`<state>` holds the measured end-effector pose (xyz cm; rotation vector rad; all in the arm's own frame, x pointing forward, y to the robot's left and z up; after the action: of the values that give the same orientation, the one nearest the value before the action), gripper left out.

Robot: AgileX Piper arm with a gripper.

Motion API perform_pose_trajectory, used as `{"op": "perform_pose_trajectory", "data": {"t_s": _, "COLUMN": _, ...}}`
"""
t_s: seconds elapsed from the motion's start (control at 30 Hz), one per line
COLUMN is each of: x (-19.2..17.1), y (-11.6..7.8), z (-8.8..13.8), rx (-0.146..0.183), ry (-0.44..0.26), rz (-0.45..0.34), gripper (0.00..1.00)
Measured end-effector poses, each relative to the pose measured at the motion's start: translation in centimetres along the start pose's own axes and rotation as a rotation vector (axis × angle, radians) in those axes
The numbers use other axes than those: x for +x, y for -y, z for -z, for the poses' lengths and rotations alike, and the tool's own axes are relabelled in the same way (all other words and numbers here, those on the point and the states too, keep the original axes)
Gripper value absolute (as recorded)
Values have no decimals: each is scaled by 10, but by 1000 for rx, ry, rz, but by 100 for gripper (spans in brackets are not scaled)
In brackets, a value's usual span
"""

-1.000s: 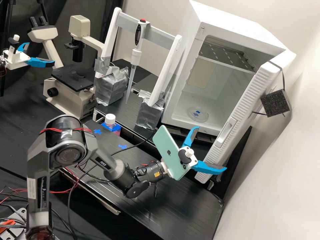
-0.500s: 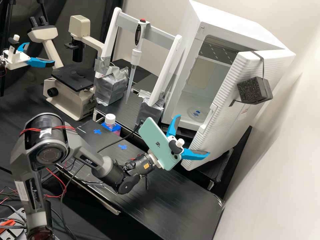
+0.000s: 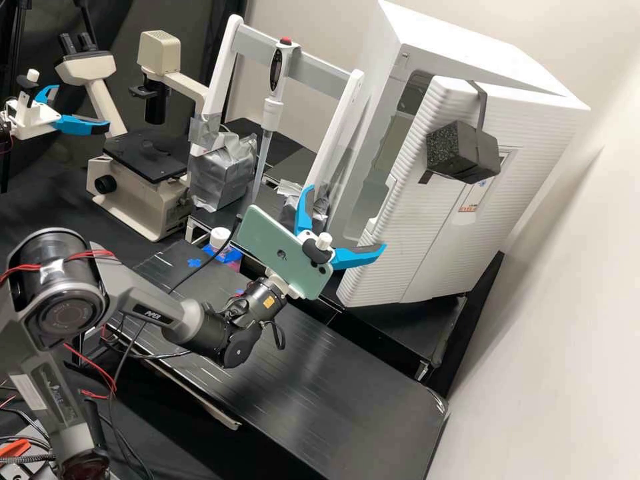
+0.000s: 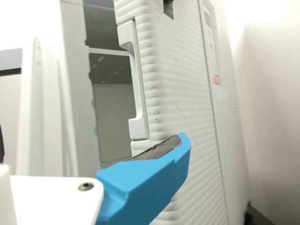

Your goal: Close the door

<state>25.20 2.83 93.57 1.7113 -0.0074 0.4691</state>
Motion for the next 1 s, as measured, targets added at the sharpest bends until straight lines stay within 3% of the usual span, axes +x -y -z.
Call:
{"op": "perform_pose_trajectory", "data": {"t_s": 0.5, "x": 36, "y": 23, "z": 12, "rx": 8, "ry": -96, "rz": 85, "gripper": 100}}
{"op": "perform_pose_trajectory", "data": {"t_s": 1.0, "x": 53, "y": 29, "z": 0, "rx": 17, "ry": -70, "rz": 121, "gripper": 100}}
